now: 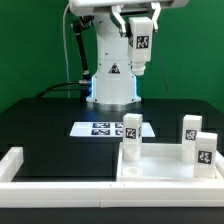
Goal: Assemble square table
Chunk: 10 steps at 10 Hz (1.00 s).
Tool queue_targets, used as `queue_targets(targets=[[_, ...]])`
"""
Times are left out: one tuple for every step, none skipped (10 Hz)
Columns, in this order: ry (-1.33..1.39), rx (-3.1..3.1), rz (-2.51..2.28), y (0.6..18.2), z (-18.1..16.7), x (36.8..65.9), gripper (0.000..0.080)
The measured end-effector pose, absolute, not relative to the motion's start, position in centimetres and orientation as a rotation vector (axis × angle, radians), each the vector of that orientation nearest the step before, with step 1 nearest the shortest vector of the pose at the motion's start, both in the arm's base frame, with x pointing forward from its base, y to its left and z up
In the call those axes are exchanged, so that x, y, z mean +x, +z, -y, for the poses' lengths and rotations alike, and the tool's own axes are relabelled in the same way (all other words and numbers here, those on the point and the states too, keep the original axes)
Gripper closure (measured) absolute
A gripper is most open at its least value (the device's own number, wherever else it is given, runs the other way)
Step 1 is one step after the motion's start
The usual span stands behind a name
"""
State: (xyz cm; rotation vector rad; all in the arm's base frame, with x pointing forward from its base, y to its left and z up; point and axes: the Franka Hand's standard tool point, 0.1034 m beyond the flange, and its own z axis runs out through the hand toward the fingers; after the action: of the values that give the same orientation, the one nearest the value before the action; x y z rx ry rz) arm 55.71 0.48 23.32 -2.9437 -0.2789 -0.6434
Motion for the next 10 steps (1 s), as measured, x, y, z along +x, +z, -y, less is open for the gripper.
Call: queue_targets(targets=[[-0.626, -2.953, 0.27, 22.8, -0.4, 55.9, 0.0509], [-0.605, -2.962, 0.262, 22.3, -0.5, 56.4, 0.0509], [-0.594, -2.976, 0.27, 21.6, -0.3, 56.8, 0.0509], [-0.57, -3.002, 0.277, 20.2, -0.1, 57.3, 0.0509], [-0.567, -3.022, 0.286, 19.3, -0.2, 57.6, 0.0509], [-0.563, -3.024, 0.29, 19.3, -0.2, 57.5, 0.0509], [-0.563, -3.025, 0.288, 19.3, -0.1, 57.5, 0.0509], [-0.561, -3.026, 0.288, 19.2, -0.1, 57.5, 0.0509], [-0.561, -3.026, 0.288, 19.2, -0.1, 57.5, 0.0509], [-0.56, -3.026, 0.287, 19.2, 0.0, 57.5, 0.0509]])
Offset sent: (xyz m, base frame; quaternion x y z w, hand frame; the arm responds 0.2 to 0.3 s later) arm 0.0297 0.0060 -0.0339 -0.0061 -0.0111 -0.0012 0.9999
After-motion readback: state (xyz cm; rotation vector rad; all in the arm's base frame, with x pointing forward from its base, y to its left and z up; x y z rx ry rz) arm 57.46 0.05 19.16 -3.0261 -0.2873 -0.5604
